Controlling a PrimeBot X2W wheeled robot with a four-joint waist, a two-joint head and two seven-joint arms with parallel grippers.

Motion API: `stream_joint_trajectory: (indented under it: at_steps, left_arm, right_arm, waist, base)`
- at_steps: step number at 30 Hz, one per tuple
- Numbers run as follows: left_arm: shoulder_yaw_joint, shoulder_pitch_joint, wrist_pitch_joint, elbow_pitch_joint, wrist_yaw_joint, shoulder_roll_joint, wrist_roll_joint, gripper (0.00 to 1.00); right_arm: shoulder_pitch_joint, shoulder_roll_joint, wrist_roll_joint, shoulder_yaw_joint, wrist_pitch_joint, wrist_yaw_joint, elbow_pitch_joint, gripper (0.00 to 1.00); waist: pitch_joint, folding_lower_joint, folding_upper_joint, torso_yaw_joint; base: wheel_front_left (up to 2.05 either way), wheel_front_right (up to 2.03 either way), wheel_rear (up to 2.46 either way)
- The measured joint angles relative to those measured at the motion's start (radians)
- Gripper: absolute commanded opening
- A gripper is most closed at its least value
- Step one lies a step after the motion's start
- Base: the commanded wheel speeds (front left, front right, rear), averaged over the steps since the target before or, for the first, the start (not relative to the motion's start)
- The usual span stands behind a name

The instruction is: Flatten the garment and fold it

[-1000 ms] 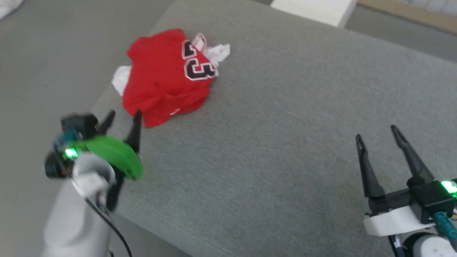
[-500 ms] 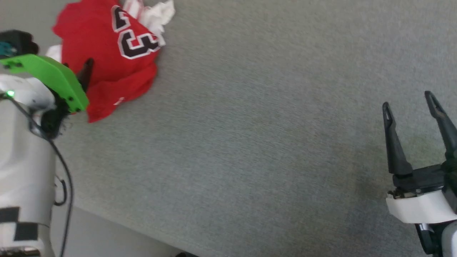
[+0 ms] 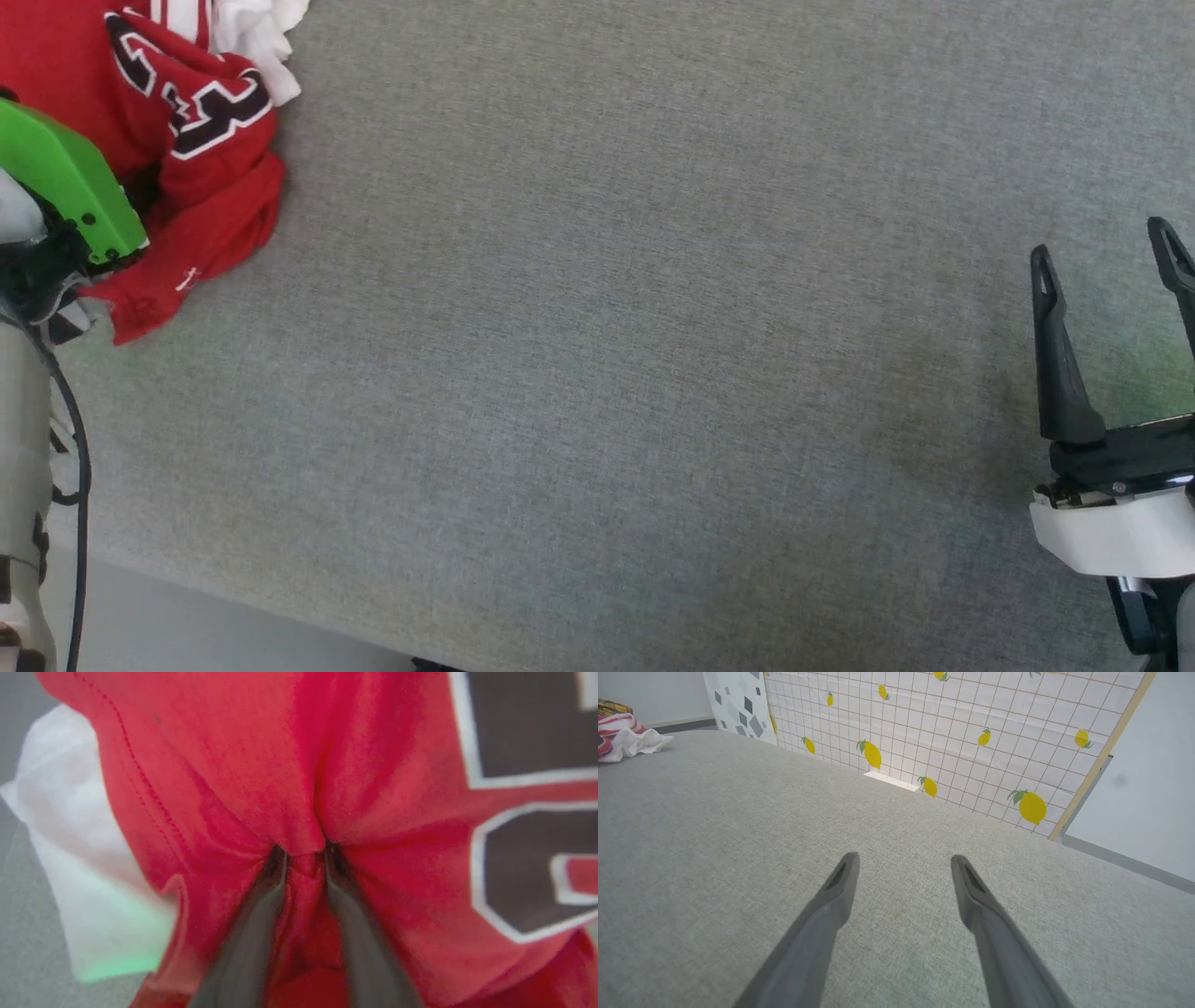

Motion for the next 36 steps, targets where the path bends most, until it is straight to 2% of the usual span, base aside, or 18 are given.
stream_joint_trajectory:
  at_steps: [4, 10, 15, 19, 24, 27, 31, 36]
  left_arm:
    - [-0.037, 0.017, -0.05, -0.025, 0.001, 0.009, -0.064, 0.0]
    - [-0.07, 0.059, -0.202, -0.087, 0.0, 0.008, -0.161, 0.0]
    - [-0.077, 0.061, -0.334, -0.195, -0.001, 0.052, -0.233, 0.0]
    - [-0.084, 0.062, -0.393, -0.293, -0.001, 0.085, -0.287, 0.0]
    - [-0.124, 0.068, -0.438, -0.42, -0.001, 0.103, -0.289, 0.0]
    - [-0.152, 0.07, -0.459, -0.507, -0.001, 0.086, -0.279, 0.0]
    - [-0.183, 0.071, -0.478, -0.638, 0.004, 0.036, -0.267, 0.0]
    - [-0.218, 0.062, -0.483, -0.753, 0.05, -0.035, -0.256, 0.0]
  right_arm:
    - [0.0, 0.001, 0.0, -0.002, -0.001, 0.0, 0.01, 1.0]
    - [-0.001, 0.026, 0.0, 0.005, -0.025, 0.0, 0.082, 1.0]
    - [0.0, 0.057, 0.0, 0.007, -0.056, 0.0, 0.168, 1.0]
    - [0.005, 0.078, -0.002, -0.002, -0.075, 0.0, 0.23, 1.0]
    - [0.015, 0.096, -0.002, -0.042, -0.091, 0.0, 0.289, 1.0]
    - [0.021, 0.104, -0.003, -0.06, -0.095, 0.0, 0.316, 1.0]
    - [0.021, 0.114, -0.005, -0.071, -0.1, 0.0, 0.335, 1.0]
    - [0.02, 0.117, -0.005, -0.071, -0.103, 0.0, 0.347, 1.0]
  waist:
    - [-0.016, 0.0, -0.0001, 0.0]
    - [-0.086, 0.0, -0.0001, 0.008]
    - [-0.173, 0.0001, -0.0001, 0.012]
    - [-0.251, 0.0, -0.0001, 0.01]
    - [-0.344, -0.0001, -0.0001, -0.001]
    - [-0.397, -0.0001, -0.0001, -0.014]
    - [-0.456, -0.0001, -0.0001, -0.048]
    - [-0.493, -0.0001, -0.0001, -0.112]
  base:
    - [0.0, 0.0, 0.0]
    - [0.0, 0.0, 0.0]
    - [0.0, 0.0, 0.0]
    - [0.0, 0.0, 0.0]
    - [0.0, 0.0, 0.0]
    - [0.0, 0.0, 0.0]
    - [0.0, 0.0, 0.0]
    - [0.0, 0.0, 0.0]
